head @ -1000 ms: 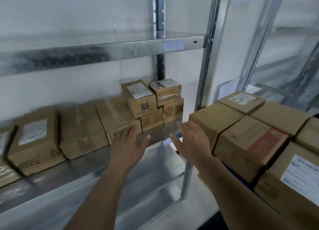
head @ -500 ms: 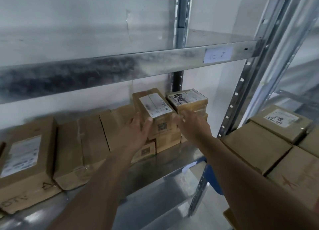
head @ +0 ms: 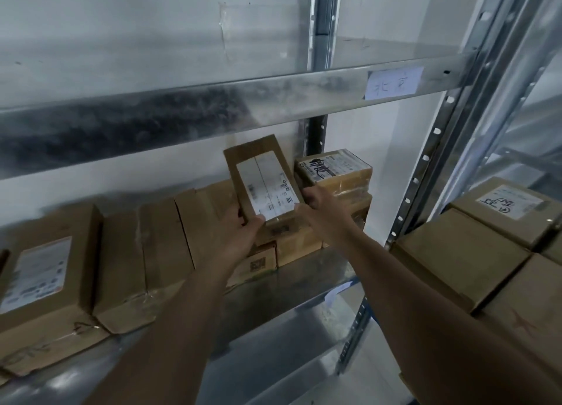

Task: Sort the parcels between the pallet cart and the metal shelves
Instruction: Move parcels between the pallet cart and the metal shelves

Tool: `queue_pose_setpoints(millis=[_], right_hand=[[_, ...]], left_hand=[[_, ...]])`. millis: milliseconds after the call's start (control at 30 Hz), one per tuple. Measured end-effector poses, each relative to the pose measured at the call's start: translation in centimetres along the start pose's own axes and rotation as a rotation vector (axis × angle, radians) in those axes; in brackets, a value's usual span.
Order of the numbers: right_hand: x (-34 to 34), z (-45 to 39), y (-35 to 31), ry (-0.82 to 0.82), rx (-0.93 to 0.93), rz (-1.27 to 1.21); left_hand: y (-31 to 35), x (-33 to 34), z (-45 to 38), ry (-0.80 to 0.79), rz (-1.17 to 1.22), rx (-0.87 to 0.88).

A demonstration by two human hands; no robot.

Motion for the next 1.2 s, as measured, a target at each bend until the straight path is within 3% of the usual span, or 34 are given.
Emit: queue_pose_setpoints(millis=[233,533,1033,1200], right_hand=[[-0.4,6.5,-0.3,-0.07,-0.116,-0.025],[-2.8,18.9,2.4,0.05,-0.094,-0.042],[-10.6,41.2,5.8,0.49,0.029,0.056],[-13.7,46.9,7.3,0.652,0.097,0.123]], left_hand=[[0.9,-0.1,5.5,-0.034,0.0,0.158],[3.9,2.8,16.9,-0.087,0.039,0.311],[9.3,12.3,32.2,-0.359,0.008,0.492],[11.7,16.7,35.3,-0.538,0.029,0.522]])
Point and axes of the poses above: each hand's wrist, its own z-axis away from the middle knuckle, its own x-axis out of the palm, y = z × x, the point moved 2 cm from there along -z, towards the middle knuckle, and after that the axes turned 5 degrees about x, right-handed, at the moved point
